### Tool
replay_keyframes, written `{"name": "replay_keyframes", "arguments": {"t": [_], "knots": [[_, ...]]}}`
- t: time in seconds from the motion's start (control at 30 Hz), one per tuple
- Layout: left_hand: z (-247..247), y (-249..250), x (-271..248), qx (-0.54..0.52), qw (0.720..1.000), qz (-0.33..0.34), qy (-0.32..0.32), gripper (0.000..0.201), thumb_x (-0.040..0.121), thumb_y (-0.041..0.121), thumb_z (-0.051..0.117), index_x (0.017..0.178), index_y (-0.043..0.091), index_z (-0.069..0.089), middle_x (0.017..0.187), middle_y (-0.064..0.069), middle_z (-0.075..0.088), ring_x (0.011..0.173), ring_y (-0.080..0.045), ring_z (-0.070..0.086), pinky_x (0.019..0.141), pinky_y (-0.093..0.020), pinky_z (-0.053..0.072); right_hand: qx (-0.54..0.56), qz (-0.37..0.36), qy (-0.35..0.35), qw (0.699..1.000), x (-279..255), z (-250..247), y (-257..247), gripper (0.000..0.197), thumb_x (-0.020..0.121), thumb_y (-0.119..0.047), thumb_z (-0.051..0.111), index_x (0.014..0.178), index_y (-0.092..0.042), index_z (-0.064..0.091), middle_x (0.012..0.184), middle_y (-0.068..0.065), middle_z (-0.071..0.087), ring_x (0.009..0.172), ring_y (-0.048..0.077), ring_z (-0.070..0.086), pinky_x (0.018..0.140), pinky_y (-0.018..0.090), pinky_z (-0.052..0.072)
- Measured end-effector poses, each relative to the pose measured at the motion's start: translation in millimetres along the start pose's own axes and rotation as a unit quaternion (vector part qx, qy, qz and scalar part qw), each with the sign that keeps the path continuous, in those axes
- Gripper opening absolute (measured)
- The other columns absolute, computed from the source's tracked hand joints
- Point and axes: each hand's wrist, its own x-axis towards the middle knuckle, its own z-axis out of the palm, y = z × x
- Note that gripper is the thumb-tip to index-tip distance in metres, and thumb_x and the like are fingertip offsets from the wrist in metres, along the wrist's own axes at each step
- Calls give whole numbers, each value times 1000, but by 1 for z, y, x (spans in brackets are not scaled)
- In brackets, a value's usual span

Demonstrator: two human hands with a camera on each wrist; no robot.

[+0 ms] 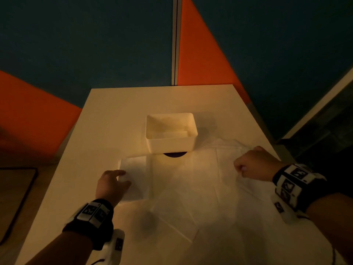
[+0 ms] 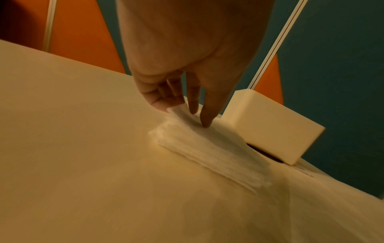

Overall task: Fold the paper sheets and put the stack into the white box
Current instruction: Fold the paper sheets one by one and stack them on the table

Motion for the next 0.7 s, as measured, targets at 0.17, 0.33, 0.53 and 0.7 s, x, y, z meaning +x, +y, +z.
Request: {"name": "replay_keyframes", "arguments": {"t": [0.17,0.33,0.53,0.7], "knots": [[0,4,-3,83,996,24,21,35,77,27,74,110,20,68,130,-15,46,117,-36,44,103,-41,34,198,31,64,978,1,-24,2,8,85,-25,66,91,-24,71,96,-6,67,94,13,61,87,30,47],[3,34,-12,-13,993,117,-16,33,78,34,73,109,25,66,124,-2,53,108,-21,52,95,-39,44,360,-1,139,922,0,-46,-14,15,82,-12,70,79,-26,67,87,-14,65,84,-4,57,70,7,40],[4,82,-33,-245,934,98,-243,79,56,47,79,127,42,45,130,16,48,124,-9,41,98,-29,37,504,-9,177,845,2,-58,-35,7,81,-9,70,87,-12,71,89,2,69,79,7,62,61,13,47],[-2,116,-43,-143,923,310,-179,90,56,60,69,132,55,22,141,25,28,132,1,23,107,-19,21,473,-74,146,866,-2,-63,-57,10,79,-8,72,84,-17,71,82,-7,69,74,-5,62,64,5,45]]}}
